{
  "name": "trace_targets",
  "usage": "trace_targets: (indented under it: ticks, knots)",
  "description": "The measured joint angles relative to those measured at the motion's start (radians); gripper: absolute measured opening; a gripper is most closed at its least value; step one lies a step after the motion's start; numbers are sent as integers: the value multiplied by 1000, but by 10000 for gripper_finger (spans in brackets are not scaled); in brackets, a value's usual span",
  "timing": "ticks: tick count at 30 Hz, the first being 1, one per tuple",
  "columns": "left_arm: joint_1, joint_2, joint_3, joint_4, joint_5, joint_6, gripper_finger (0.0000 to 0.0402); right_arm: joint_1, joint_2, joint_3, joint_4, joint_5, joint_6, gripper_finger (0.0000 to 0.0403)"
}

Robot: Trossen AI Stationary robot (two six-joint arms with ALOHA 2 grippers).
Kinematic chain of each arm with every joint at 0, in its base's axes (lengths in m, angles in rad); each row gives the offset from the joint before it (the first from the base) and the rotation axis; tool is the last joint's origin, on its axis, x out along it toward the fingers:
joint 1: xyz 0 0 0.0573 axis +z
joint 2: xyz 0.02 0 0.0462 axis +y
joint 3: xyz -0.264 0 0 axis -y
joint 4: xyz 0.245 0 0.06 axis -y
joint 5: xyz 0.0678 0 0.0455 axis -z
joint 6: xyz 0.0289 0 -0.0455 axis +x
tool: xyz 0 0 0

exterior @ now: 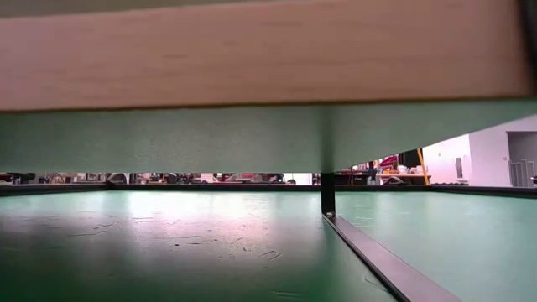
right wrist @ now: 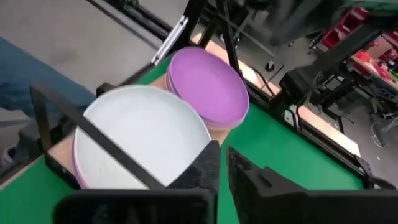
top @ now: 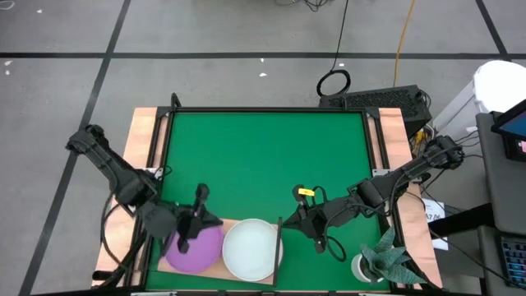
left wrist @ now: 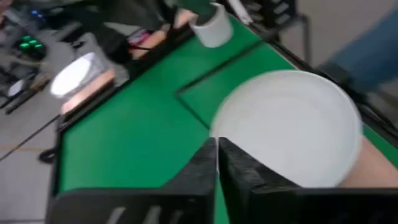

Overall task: Place and stack plates onto a shelf
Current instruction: Return to Home Position

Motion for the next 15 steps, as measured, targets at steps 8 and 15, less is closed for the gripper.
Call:
trace_targets:
  ticks: [8,15]
  knots:
    - [146,-179,-165,103,1,2,6,-1,-78,-70,-64,71,49,5]
    - [226,-339,-408,346,11,51,6,-18,-272,-299,24,71,52,3]
